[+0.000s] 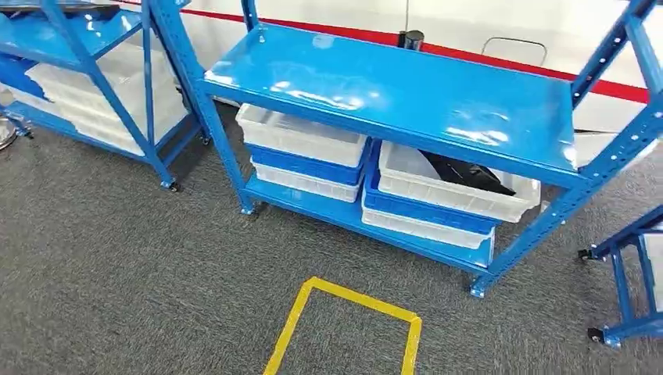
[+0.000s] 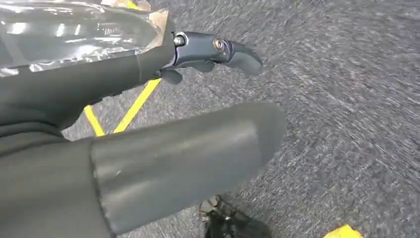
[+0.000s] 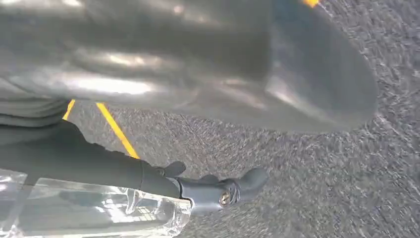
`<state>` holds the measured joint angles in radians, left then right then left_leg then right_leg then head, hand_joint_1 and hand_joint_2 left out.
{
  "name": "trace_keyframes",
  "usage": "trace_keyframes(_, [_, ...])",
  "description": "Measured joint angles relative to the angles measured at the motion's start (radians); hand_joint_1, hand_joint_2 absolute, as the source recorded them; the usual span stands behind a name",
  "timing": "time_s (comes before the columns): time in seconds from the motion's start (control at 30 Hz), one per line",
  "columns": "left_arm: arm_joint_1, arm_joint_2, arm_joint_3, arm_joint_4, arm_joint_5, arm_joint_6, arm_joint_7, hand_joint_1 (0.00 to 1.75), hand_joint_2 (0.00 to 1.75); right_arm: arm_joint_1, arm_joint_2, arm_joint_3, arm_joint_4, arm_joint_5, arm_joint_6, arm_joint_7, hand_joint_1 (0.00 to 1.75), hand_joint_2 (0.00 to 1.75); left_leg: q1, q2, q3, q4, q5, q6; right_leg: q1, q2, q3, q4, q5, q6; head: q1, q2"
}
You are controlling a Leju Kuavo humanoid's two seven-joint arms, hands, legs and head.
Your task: Take the parts from the cabinet and place them on the table.
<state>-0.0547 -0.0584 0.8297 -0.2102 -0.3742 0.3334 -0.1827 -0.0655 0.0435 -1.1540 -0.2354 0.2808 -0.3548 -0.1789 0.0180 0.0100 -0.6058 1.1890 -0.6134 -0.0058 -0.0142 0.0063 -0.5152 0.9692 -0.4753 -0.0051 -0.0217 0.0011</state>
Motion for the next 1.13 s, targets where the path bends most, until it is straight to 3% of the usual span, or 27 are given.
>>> trace_keyframes(0.03, [0.002, 0.001, 0.000, 0.000, -0.002, -0.001, -0.001, 0.00, 0.00, 0.000, 0.000, 0.000, 0.000, -0.002, 0.000, -0.001, 0.00, 0.00, 0.000, -0.004, -0.030, 0.061, -0.024, -0.002, 0.001, 0.011, -0.002, 0.001, 0.000, 0.000, -0.003, 0.000])
trace_keyframes(0.07, [0.004, 0.002, 0.000, 0.000, -0.002, -0.003, -0.003, 0.00, 0.00, 0.003, 0.002, -0.001, 0.000, -0.005, 0.001, -0.004, 0.00, 0.00, 0.000, -0.006, -0.053, 0.104, -0.030, -0.003, 0.002, 0.022, -0.003, 0.002, 0.000, 0.000, -0.005, 0.000])
trace_keyframes(0.1, [0.004, 0.002, 0.000, 0.000, -0.001, -0.004, -0.006, 0.00, 0.00, 0.006, 0.003, -0.003, 0.000, -0.006, 0.001, -0.004, 0.00, 0.00, 0.000, -0.008, -0.053, 0.099, -0.014, -0.001, 0.003, 0.033, -0.002, 0.002, 0.000, 0.000, -0.005, 0.000])
trace_keyframes(0.17, [0.004, 0.003, 0.000, 0.000, -0.001, -0.004, -0.009, 0.00, 0.00, 0.008, 0.005, -0.008, 0.000, -0.007, 0.002, -0.005, 0.00, 0.00, 0.000, -0.016, 0.001, -0.020, 0.071, 0.007, 0.003, 0.057, 0.001, 0.005, 0.000, 0.000, -0.005, 0.000])
trace_keyframes(0.2, [0.004, 0.005, 0.000, 0.000, 0.001, -0.004, -0.011, 0.00, 0.00, 0.008, 0.007, -0.010, 0.000, -0.007, 0.003, -0.006, 0.00, 0.00, 0.000, -0.041, 0.044, -0.111, 0.119, 0.013, 0.004, 0.069, 0.003, 0.005, 0.000, 0.001, -0.006, 0.000])
trace_keyframes(0.23, [0.004, 0.007, 0.000, 0.000, 0.001, -0.004, -0.011, 0.00, 0.00, 0.007, 0.010, -0.011, 0.000, -0.007, 0.004, -0.007, 0.00, 0.00, 0.001, -0.094, 0.071, -0.175, 0.137, 0.023, 0.002, 0.080, 0.001, 0.005, 0.000, 0.002, -0.008, 0.000])
trace_keyframes(0.27, [0.005, 0.009, 0.000, 0.000, 0.001, -0.005, -0.011, 0.00, 0.00, 0.003, 0.013, -0.013, 0.000, -0.007, 0.004, -0.008, 0.00, 0.00, 0.004, -0.102, 0.081, -0.200, 0.130, 0.025, 0.015, 0.091, -0.004, 0.012, -0.002, 0.007, -0.006, 0.000])
trace_keyframes(0.33, [0.004, 0.012, 0.000, 0.000, 0.001, -0.005, -0.011, 0.00, 0.00, 0.005, 0.013, -0.014, 0.000, -0.006, 0.004, -0.008, 0.00, 0.00, -0.006, -0.082, 0.078, -0.194, 0.129, 0.025, 0.002, 0.111, -0.016, 0.008, 0.004, 0.019, -0.008, 0.000])
trace_keyframes(0.37, [0.001, 0.013, 0.000, 0.000, 0.002, -0.005, -0.012, 0.00, 0.00, 0.008, 0.014, -0.014, 0.000, -0.005, 0.005, -0.009, 0.00, 0.00, -0.008, -0.071, 0.080, -0.200, 0.131, 0.034, -0.001, 0.123, -0.024, 0.004, 0.007, 0.029, -0.010, 0.000])
trace_keyframes(0.4, [0.001, 0.011, 0.000, 0.000, 0.002, -0.005, -0.012, 0.00, 0.00, 0.009, 0.011, -0.014, 0.000, -0.003, 0.005, -0.010, 0.00, 0.00, 0.003, -0.055, 0.084, -0.216, 0.141, 0.044, 0.002, 0.115, -0.023, 0.010, 0.004, 0.033, -0.010, 0.000])
trace_keyframes(0.43, [0.001, 0.011, 0.000, 0.000, 0.002, -0.005, -0.012, 0.00, 0.00, 0.009, 0.014, -0.014, 0.000, -0.001, 0.005, -0.011, 0.00, 0.00, 0.001, -0.045, 0.089, -0.220, 0.143, 0.047, 0.004, 0.063, -0.034, 0.033, -0.009, 0.033, -0.005, 0.000])
trace_keyframes(0.47, [0.002, 0.012, 0.000, 0.000, 0.002, -0.005, -0.013, 0.00, 0.00, 0.007, 0.014, -0.014, 0.001, 0.001, 0.006, -0.011, 0.00, 0.00, 0.001, -0.032, 0.088, -0.221, 0.144, 0.054, 0.003, 0.032, -0.060, 0.082, -0.039, 0.030, 0.005, 0.000])
trace_keyframes(0.5, [0.006, 0.012, 0.000, 0.000, 0.002, -0.005, -0.013, 0.00, 0.00, 0.002, 0.014, -0.014, 0.001, 0.006, 0.004, -0.012, 0.00, 0.00, -0.001, -0.016, 0.087, -0.220, 0.143, 0.054, 0.001, 0.015, -0.105, 0.171, -0.081, 0.025, 0.008, 0.000])
trace_keyframes(0.53, [0.007, 0.012, 0.000, 0.000, 0.002, -0.005, -0.013, 0.00, 0.00, -0.001, 0.013, -0.014, 0.001, 0.012, -0.001, -0.015, 0.00, 0.00, -0.002, -0.003, 0.085, -0.220, 0.143, 0.054, -0.001, 0.008, -0.150, 0.261, -0.117, 0.024, 0.008, 0.000])
trace_keyframes(0.57, [0.006, 0.013, 0.000, 0.000, 0.002, -0.005, -0.013, 0.00, 0.00, -0.001, 0.013, -0.014, 0.001, 0.016, -0.003, -0.014, 0.00, 0.00, -0.003, 0.006, 0.083, -0.219, 0.143, 0.054, -0.002, 0.005, -0.180, 0.323, -0.134, 0.029, 0.008, 0.000])
trace_keyframes(0.6, [0.005, 0.013, 0.000, 0.000, 0.001, -0.005, -0.013, 0.00, 0.00, 0.003, 0.013, -0.014, 0.001, 0.018, -0.005, -0.013, 0.00, 0.00, -0.003, 0.014, 0.083, -0.219, 0.143, 0.054, -0.005, 0.004, -0.183, 0.336, -0.132, 0.038, 0.009, 0.000])
trace_keyframes(0.63, [0.004, 0.012, 0.000, 0.000, 0.000, -0.005, -0.013, 0.00, 0.00, 0.006, 0.013, -0.014, 0.001, 0.018, -0.007, -0.013, 0.00, 0.00, -0.001, 0.019, 0.084, -0.219, 0.142, 0.053, -0.008, 0.003, -0.160, 0.296, -0.111, 0.050, 0.009, 0.000])
trace_keyframes(0.7, [0.001, 0.010, 0.000, 0.000, -0.002, -0.005, -0.011, 0.00, 0.00, 0.006, 0.011, -0.014, 0.001, 0.026, -0.014, -0.013, 0.00, 0.00, 0.000, 0.024, 0.088, -0.218, 0.141, 0.048, -0.012, -0.005, -0.049, 0.097, -0.039, 0.071, 0.011, 0.000])
trace_keyframes(0.73, [0.000, 0.010, 0.000, 0.000, -0.003, -0.005, -0.011, 0.00, 0.00, 0.005, 0.010, -0.014, 0.001, 0.028, -0.015, -0.013, 0.00, 0.00, -0.001, 0.027, 0.089, -0.216, 0.140, 0.044, -0.013, -0.015, 0.001, 0.010, -0.019, 0.071, 0.012, 0.000])
trace_keyframes(0.8, [-0.001, 0.010, 0.000, 0.000, -0.004, -0.005, -0.011, 0.00, 0.00, 0.003, 0.009, -0.014, 0.001, 0.029, -0.016, -0.013, 0.00, 0.00, -0.008, 0.028, 0.089, -0.211, 0.132, 0.031, -0.008, -0.015, -0.001, -0.001, -0.009, 0.048, 0.010, 0.000])
trace_keyframes(0.83, [-0.002, 0.012, 0.000, 0.000, -0.004, -0.005, -0.010, 0.00, 0.00, 0.004, 0.011, -0.014, 0.001, 0.029, -0.016, -0.013, 0.00, 0.00, -0.009, 0.026, 0.089, -0.207, 0.122, 0.046, -0.010, -0.015, 0.005, -0.003, -0.006, 0.049, 0.010, 0.000])
trace_keyframes(0.87, [-0.001, 0.011, 0.000, 0.000, -0.004, -0.005, -0.010, 0.00, 0.00, 0.004, 0.010, -0.014, 0.001, 0.029, -0.016, -0.013, 0.00, 0.00, -0.008, 0.026, 0.089, -0.207, 0.131, 0.054, -0.007, -0.015, 0.006, -0.002, -0.006, 0.049, 0.006, 0.000])
trace_keyframes(1.0, [-0.001, 0.011, 0.000, 0.000, -0.004, -0.008, -0.011, 0.00, 0.00, 0.004, 0.008, -0.014, 0.001, 0.037, -0.025, -0.002, 0.00, 0.00, -0.003, 0.023, 0.089, -0.215, 0.138, 0.042, 0.000, -0.015, 0.006, -0.001, -0.005, 0.043, 0.005, 0.000])
trace_keyframes(1.03, [-0.001, 0.011, 0.000, 0.000, -0.004, -0.009, -0.014, 0.00, 0.00, 0.003, 0.008, -0.014, 0.001, 0.039, -0.026, 0.003, 0.00, 1.75, -0.002, 0.023, 0.090, -0.216, 0.140, 0.040, 0.002, -0.015, 0.006, -0.001, -0.005, 0.043, 0.003, 0.000])
trace_keyframes(1.07, [-0.001, 0.011, 0.000, 0.000, -0.004, -0.010, -0.015, 0.00, 1.75, 0.003, 0.008, -0.014, 0.001, 0.039, -0.027, 0.005, 0.00, 1.75, 0.000, 0.023, 0.090, -0.217, 0.141, 0.037, 0.002, -0.015, 0.006, -0.001, -0.005, 0.042, 0.005, 0.000])
trace_keyframes(1.13, [-0.001, 0.011, 0.001, 0.000, -0.004, -0.008, -0.014, 0.00, 1.75, 0.003, 0.008, -0.014, 0.001, 0.045, -0.028, 0.008, 0.00, 1.75, 0.001, 0.022, 0.090, -0.218, 0.141, 0.030, 0.005, -0.015, 0.005, -0.001, -0.005, 0.042, 0.004, 0.000])
